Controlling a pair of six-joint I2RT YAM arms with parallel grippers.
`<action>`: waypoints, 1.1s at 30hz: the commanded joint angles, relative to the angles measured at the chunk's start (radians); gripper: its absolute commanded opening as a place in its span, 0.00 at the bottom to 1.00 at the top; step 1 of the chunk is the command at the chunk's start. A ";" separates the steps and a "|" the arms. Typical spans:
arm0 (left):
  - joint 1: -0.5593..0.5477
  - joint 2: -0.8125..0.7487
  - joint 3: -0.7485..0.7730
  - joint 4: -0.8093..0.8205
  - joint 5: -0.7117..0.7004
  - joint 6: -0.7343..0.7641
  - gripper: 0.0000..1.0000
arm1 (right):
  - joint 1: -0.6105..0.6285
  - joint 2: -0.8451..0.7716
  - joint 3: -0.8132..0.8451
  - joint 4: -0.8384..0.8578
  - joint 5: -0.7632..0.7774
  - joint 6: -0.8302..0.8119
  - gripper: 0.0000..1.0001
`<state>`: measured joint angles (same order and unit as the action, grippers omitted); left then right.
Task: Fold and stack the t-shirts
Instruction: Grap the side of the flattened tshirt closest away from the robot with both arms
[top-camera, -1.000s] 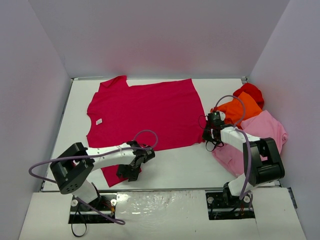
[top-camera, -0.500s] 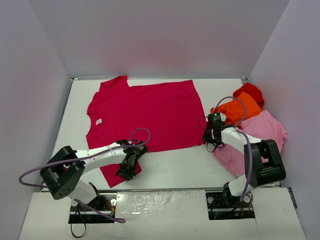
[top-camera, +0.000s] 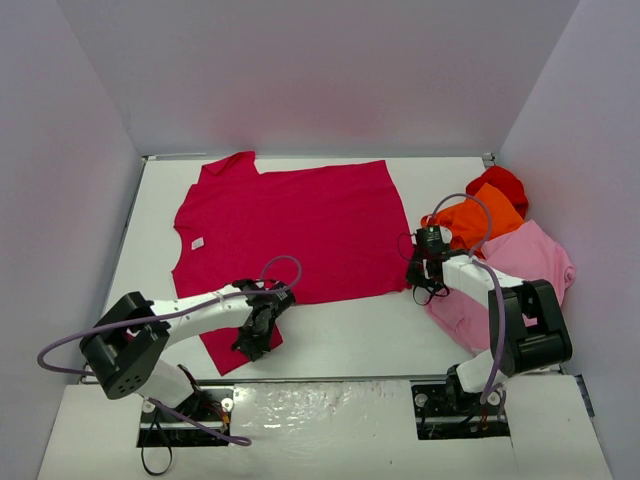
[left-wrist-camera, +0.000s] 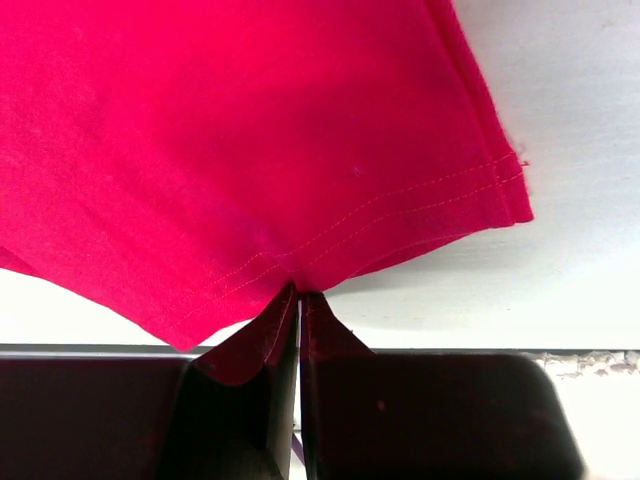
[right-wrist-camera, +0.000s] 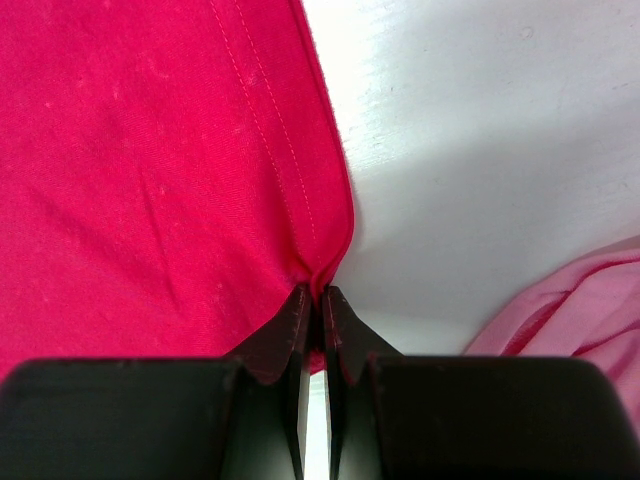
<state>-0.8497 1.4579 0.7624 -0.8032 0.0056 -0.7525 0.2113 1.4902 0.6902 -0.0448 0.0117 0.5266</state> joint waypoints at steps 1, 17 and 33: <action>0.006 -0.047 0.035 0.010 -0.115 0.004 0.00 | 0.012 0.001 -0.027 -0.093 0.025 0.000 0.00; 0.006 -0.032 0.078 -0.094 -0.144 -0.066 0.64 | 0.020 0.010 -0.027 -0.087 0.028 -0.002 0.00; 0.006 0.066 0.001 0.062 -0.067 -0.016 0.00 | 0.025 -0.021 -0.034 -0.087 0.033 0.003 0.00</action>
<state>-0.8494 1.5021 0.8054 -0.8245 -0.0980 -0.7815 0.2247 1.4835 0.6841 -0.0443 0.0299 0.5263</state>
